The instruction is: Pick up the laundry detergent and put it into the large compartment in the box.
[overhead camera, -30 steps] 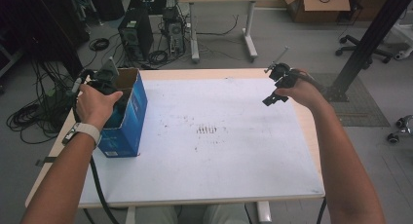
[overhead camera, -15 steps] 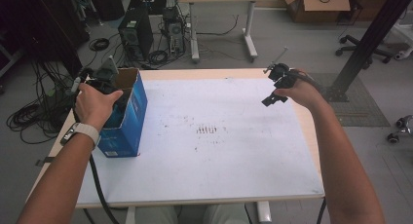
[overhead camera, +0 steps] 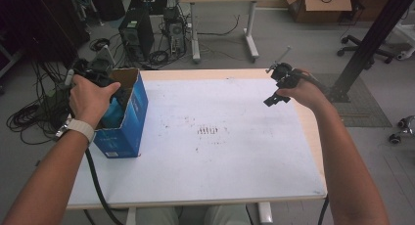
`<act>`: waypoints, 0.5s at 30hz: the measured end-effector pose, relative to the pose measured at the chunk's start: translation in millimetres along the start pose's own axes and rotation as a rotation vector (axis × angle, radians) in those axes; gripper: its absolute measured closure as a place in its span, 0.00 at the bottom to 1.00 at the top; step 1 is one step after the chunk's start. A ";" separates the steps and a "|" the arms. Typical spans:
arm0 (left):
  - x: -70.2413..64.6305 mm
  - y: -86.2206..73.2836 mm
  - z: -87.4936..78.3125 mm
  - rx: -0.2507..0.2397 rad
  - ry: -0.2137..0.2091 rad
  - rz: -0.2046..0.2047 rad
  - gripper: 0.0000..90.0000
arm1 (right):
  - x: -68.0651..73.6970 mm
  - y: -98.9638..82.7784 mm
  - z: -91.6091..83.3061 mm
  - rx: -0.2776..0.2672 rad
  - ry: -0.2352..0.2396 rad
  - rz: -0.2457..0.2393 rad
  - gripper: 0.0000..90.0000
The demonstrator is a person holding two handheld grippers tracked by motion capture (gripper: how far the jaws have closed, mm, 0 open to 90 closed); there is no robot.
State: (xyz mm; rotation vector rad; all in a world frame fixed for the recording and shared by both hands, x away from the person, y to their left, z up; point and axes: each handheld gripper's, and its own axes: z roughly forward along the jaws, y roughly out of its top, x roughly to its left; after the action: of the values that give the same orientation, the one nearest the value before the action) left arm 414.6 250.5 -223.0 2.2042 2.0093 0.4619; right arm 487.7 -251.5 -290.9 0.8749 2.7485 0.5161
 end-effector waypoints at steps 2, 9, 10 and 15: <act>-1.4 1.4 -11.3 -0.008 0.003 0.010 0.27 | 0.4 0.0 -0.6 -0.002 0.000 0.000 0.08; -10.2 2.3 -51.4 -0.039 0.000 0.035 0.20 | 2.4 0.6 -2.0 -0.006 -0.001 -0.005 0.08; -12.1 1.7 -55.6 -0.040 -0.005 0.044 0.19 | 2.4 0.5 -2.3 -0.006 -0.001 -0.005 0.08; -18.5 -2.8 -73.0 -0.064 -0.037 0.068 0.18 | 3.1 -0.5 -4.8 -0.011 -0.007 -0.004 0.08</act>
State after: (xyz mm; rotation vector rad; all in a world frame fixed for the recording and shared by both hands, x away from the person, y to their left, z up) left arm 388.4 224.3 -157.5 2.2317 1.8798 0.4817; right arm 483.6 -251.3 -287.0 0.8676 2.7378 0.5257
